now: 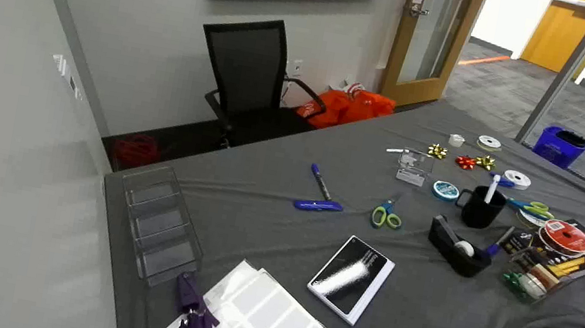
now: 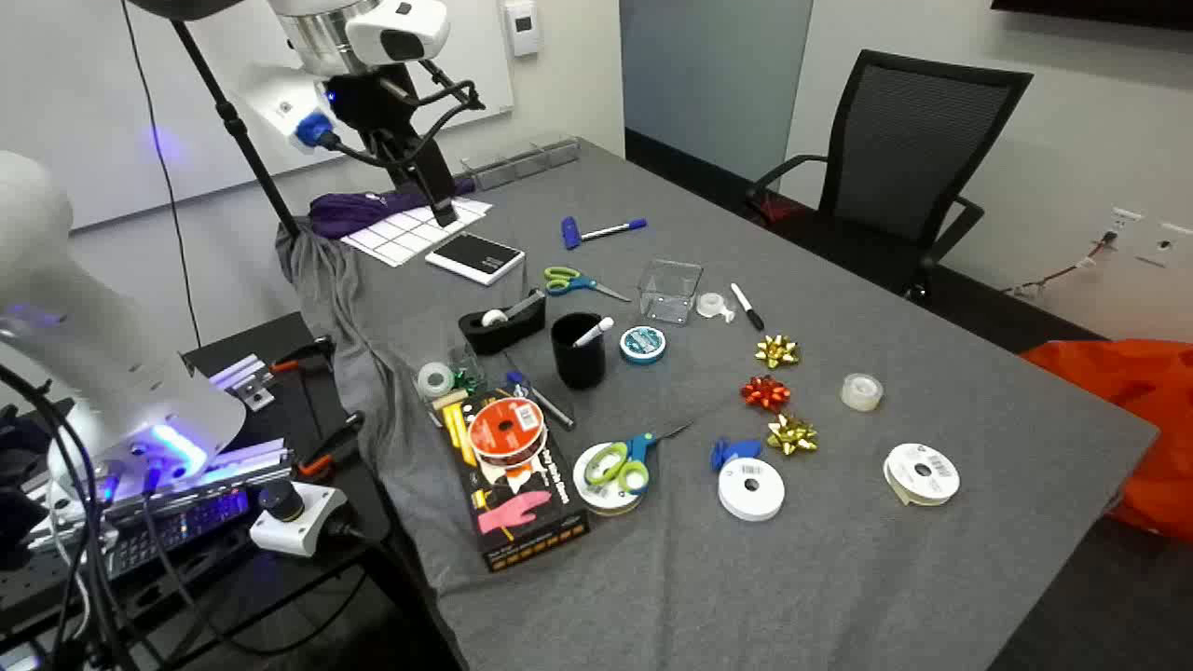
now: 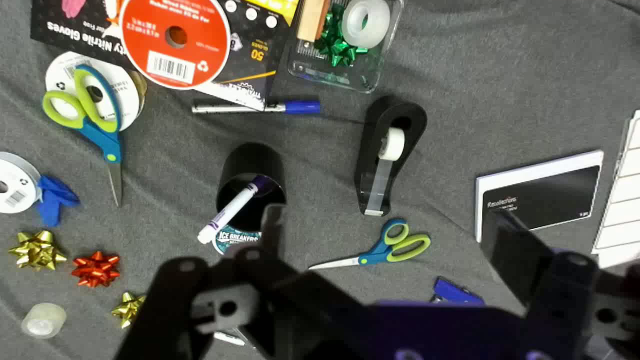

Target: Pick the pair of scissors from the yellow ribbon tape and put it in the black cup

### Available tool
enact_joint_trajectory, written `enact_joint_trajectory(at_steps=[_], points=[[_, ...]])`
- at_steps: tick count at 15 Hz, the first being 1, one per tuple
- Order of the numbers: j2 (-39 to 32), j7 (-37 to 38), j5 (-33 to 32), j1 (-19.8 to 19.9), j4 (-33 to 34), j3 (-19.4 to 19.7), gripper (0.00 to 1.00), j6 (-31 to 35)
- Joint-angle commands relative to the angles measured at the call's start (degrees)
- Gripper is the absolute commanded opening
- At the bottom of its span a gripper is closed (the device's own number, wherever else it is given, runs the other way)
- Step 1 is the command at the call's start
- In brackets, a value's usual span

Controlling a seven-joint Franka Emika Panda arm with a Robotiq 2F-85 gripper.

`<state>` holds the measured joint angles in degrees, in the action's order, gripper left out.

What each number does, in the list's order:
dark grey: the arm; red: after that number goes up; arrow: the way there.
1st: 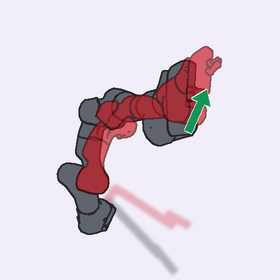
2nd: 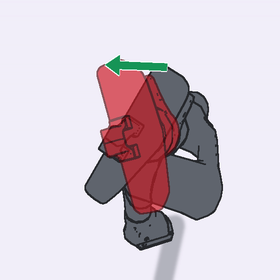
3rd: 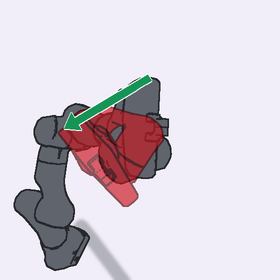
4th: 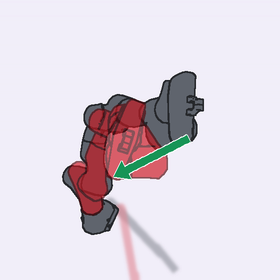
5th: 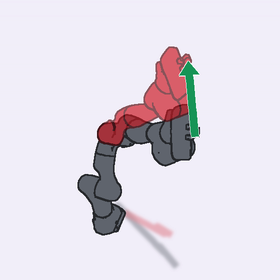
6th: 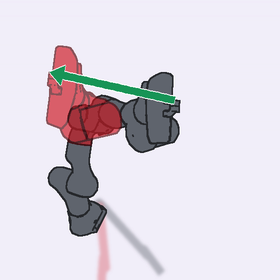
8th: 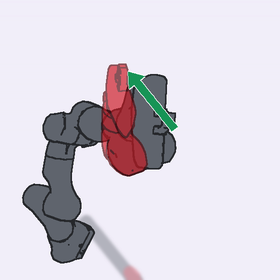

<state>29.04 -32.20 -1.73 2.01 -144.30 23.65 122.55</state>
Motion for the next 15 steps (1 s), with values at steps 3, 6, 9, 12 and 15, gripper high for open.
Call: enact_joint_trajectory(at_steps=[3, 6, 9, 12, 15], points=[[-3.7, -1.3, 0.9, 1.7, 1.7, -1.1, 1.0, 2.7], [-9.3, -0.8, 0.1, 2.0, 4.4, -0.9, 1.0, 6.9], [-16.4, 0.1, -1.1, 3.4, 8.4, -1.3, 1.0, 8.9], [-24.7, 0.8, -4.3, 5.9, 12.7, -1.6, 1.0, 12.2], [-32.6, -2.9, -3.4, 8.0, 18.0, -1.5, 1.0, 14.4]])
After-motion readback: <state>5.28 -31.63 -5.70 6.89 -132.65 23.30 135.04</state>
